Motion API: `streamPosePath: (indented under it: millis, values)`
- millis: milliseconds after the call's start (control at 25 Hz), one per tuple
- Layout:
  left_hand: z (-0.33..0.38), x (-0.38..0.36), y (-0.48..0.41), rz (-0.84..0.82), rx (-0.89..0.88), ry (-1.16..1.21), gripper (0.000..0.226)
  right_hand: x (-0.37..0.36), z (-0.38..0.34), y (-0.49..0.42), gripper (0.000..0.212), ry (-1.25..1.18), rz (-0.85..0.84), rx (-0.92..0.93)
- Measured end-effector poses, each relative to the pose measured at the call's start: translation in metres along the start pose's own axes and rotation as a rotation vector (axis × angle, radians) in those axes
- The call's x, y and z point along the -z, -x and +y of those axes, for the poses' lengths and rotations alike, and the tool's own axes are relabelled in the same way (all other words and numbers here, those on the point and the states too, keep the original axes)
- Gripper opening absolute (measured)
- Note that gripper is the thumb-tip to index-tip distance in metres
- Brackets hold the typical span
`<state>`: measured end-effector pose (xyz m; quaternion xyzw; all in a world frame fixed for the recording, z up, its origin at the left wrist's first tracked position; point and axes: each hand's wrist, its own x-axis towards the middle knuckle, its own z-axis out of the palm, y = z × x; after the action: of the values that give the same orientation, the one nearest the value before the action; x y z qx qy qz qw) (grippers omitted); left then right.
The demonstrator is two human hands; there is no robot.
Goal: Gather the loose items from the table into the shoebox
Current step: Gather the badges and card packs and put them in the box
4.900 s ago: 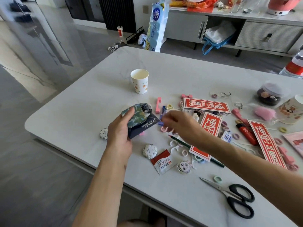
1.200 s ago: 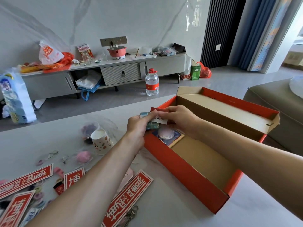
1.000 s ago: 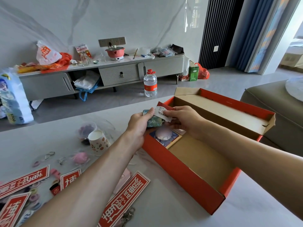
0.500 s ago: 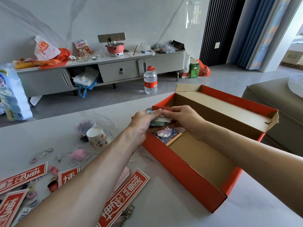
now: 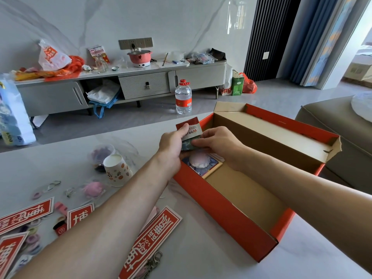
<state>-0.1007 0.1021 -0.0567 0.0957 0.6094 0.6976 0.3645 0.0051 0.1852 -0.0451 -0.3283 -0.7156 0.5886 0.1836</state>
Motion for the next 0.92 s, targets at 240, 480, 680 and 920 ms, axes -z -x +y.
streamPosePath:
  millis: [240,480,680,920]
  values:
    - [-0.005,0.002,-0.01,0.212,-0.309,-0.24,0.023,0.038,0.023,-0.023,0.022,-0.179,0.192,-0.32]
    - [-0.016,0.004,-0.018,0.223,-0.274,-0.381,0.034,0.025,0.043,-0.075,0.029,-0.42,0.32,-0.488]
    - [-0.017,0.009,-0.023,0.199,-0.272,-0.373,0.032,0.016,0.053,-0.095,0.038,-0.602,0.351,-0.454]
    - [-0.018,0.009,-0.026,0.189,-0.269,-0.403,0.034,0.019,0.066,-0.106,0.036,-0.587,0.334,-0.46]
